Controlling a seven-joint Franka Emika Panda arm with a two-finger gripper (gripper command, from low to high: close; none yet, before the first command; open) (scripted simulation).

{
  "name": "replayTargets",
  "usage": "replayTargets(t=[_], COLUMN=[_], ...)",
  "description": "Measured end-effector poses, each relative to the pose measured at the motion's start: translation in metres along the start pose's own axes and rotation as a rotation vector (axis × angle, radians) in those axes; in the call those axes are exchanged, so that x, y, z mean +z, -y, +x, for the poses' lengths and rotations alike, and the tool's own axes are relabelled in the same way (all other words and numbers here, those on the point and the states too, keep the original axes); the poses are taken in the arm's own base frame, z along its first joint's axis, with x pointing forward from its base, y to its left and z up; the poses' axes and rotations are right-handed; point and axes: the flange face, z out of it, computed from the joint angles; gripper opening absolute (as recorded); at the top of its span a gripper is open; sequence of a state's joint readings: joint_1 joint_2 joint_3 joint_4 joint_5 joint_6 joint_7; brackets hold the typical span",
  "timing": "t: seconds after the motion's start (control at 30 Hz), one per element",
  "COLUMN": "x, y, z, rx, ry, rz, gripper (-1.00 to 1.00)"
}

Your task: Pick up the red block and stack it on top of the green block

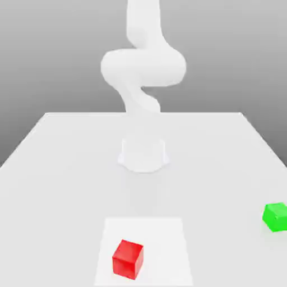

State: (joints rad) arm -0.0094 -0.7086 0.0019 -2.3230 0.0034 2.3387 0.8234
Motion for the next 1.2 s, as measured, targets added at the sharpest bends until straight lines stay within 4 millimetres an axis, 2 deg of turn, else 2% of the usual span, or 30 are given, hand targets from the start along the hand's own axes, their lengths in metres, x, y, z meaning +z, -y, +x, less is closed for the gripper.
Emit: replayTargets(t=[0.13, 0.3, 0.5, 0.67, 0.77, 0.93, 0.97, 1.2], x=[0.086, 0.183, 0.284, 0.353, 0.386, 0.433, 0.440, 0.441], y=[-0.013, -0.042, -0.096, -0.153, -0.190, -0.226, -0.231, -0.232], z=[-0.005, -0.024, -0.062, -0.105, -0.136, -0.168, -0.173, -0.174], rx=[0.051, 0.114, 0.189, 0.253, 0.287, 0.297, 0.297, 0.297], ry=[0.079, 0.168, 0.268, 0.345, 0.390, 0.403, 0.404, 0.403], rz=[-0.098, -0.219, -0.369, -0.500, -0.579, -0.604, -0.604, -0.604], gripper=[0.00, 0.00, 0.00, 0.00, 0.00, 0.00, -1.00, -1.00])
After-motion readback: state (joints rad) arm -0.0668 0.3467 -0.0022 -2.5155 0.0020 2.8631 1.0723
